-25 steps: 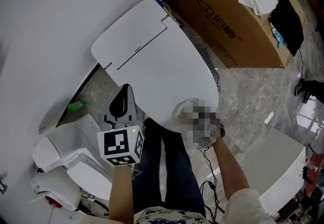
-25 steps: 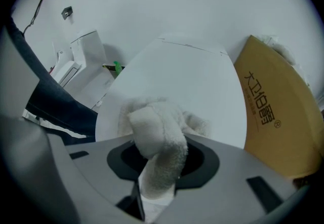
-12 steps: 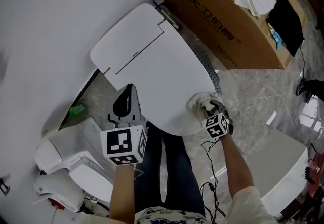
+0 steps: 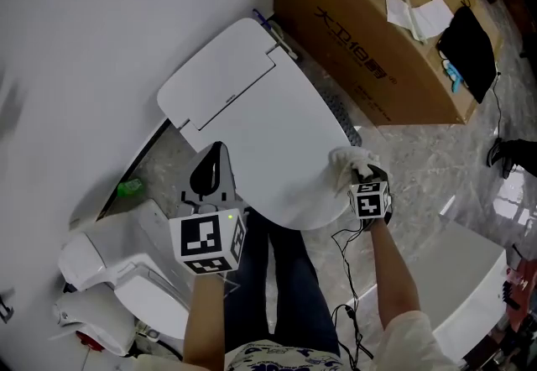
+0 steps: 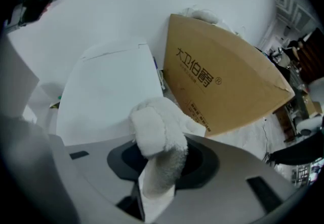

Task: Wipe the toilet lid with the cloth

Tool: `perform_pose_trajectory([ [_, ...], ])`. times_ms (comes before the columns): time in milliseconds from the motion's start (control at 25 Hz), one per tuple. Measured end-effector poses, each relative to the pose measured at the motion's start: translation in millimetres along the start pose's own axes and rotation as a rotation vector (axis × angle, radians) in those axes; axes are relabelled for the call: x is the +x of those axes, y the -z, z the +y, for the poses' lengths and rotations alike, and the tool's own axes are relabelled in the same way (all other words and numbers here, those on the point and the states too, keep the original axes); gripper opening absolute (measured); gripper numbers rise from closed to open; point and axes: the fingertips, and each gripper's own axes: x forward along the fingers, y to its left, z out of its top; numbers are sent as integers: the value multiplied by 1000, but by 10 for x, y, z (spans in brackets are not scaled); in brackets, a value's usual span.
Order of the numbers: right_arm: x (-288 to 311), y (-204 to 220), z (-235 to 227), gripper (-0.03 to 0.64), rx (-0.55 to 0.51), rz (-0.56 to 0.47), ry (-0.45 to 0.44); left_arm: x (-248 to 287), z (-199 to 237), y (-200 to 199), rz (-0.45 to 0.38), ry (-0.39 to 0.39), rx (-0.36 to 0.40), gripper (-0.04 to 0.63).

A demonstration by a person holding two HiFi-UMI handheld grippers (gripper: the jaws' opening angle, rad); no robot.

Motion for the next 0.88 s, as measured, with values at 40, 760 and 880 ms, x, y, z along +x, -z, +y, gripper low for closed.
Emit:
perform_pose_trajectory([
  [40, -59, -53, -51, 123, 27, -17, 15, -22, 14, -49, -8, 0, -1, 8],
  [760, -2399, -2194, 26, 123, 95, -558, 135, -794, 278, -1398, -238, -8, -50, 8],
  [880, -2803, -2497, 113, 123, 116, -638, 137, -961, 341, -1651, -277, -19, -44, 8],
])
